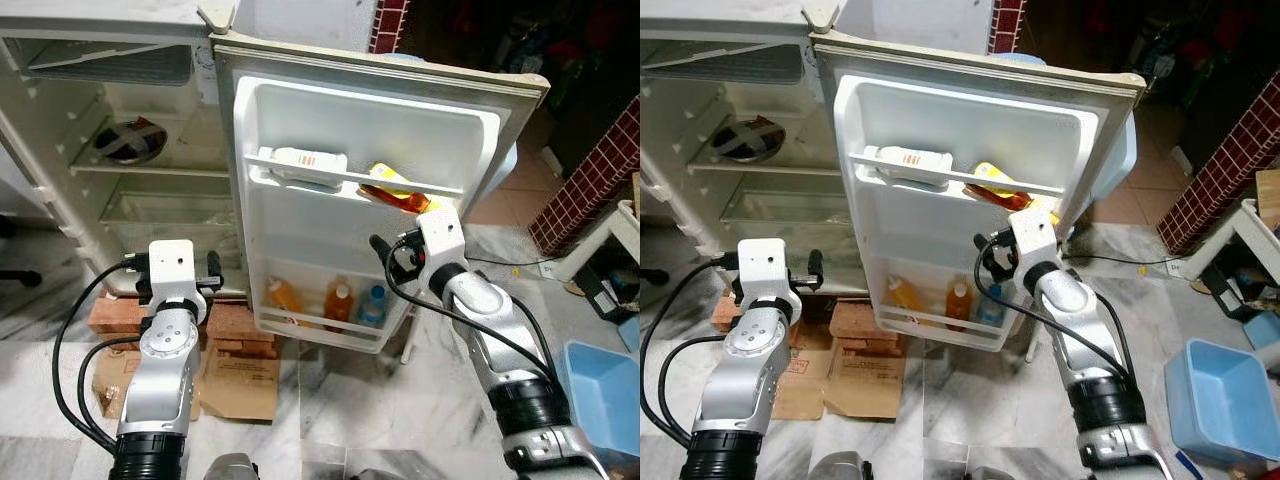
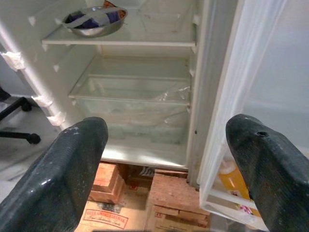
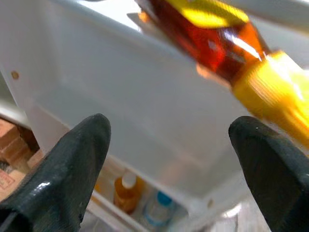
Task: Restocking fridge
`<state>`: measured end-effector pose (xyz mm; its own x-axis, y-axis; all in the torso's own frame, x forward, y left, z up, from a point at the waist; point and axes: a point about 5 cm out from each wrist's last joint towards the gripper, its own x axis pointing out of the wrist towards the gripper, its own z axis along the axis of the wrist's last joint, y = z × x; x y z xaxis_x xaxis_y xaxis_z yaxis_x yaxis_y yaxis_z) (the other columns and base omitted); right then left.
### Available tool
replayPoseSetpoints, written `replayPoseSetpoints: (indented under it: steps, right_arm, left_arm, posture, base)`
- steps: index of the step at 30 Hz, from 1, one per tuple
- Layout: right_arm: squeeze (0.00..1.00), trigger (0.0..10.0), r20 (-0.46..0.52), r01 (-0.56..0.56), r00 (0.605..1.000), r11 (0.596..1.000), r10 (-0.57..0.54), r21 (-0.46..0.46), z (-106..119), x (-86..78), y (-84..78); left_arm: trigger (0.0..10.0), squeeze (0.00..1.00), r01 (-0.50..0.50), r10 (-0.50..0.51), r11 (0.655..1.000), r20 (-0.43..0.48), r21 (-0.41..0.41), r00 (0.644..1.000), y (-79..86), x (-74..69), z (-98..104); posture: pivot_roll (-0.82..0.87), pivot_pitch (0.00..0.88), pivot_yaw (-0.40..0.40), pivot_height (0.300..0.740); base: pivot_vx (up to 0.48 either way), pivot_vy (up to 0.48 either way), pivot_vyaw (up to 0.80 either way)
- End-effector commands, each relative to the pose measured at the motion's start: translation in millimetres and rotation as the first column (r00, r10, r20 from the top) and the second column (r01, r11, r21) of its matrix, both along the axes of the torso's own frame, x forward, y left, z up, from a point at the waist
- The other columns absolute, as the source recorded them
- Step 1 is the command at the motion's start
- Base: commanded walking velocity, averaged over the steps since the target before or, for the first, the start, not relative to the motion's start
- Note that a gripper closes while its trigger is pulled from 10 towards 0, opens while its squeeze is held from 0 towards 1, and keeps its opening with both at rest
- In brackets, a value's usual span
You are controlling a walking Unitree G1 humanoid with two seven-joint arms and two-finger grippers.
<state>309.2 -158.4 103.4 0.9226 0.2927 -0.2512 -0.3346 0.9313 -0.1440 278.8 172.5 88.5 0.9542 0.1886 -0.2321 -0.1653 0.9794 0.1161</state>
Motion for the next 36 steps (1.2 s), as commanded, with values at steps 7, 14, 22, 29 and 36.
replayPoseSetpoints:
  steps: [7,14,22,29,36]
  right_arm:
    - [0.0,10.0,0.01,0.019,1.0,1.0,-0.019,-0.021,8.7,-12.6,-10.3]
    - [0.0,10.0,0.026,0.047,0.999,0.998,-0.046,-0.036,13.1,-13.4,-12.3]
    - [0.0,10.0,0.063,0.048,0.997,0.999,-0.047,-0.022,25.1,4.5,-4.9]
    - [0.0,10.0,0.079,0.027,0.997,1.0,-0.026,-0.007,28.0,14.6,6.9]
    - [0.0,10.0,0.089,0.005,0.996,1.0,-0.007,0.016,29.3,24.9,22.8]
  left_arm:
    - [10.0,0.0,0.004,-0.004,1.0,-0.01,-0.007,1.0,-1.8,-0.7,-1.1]
    - [10.0,0.0,0.01,-0.01,1.0,-0.013,-0.007,1.0,-2.2,-0.6,-1.6]
    - [10.0,0.0,0.008,-0.008,1.0,-0.012,-0.001,1.0,-1.8,1.0,-1.0]
    - [10.0,0.0,-0.001,0.001,1.0,-0.009,0.0,1.0,-0.6,1.6,-0.4]
    - [10.0,0.0,0.001,-0.001,1.0,-0.006,0.003,1.0,-1.2,3.3,0.1]
  posture:
    - [0.05,0.0,-0.057,0.74]
    - [0.05,0.0,-0.054,0.74]
    - [0.06,0.0,-0.057,0.74]
    - [0.07,0.0,-0.06,0.74]
    - [0.07,0.0,-0.06,0.74]
  base:
    - [0.0,0.0,0.0]
    - [0.0,0.0,0.0]
    - [0.0,0.0,0.0]
    - [0.0,0.0,0.0]
    - [0.0,0.0,0.0]
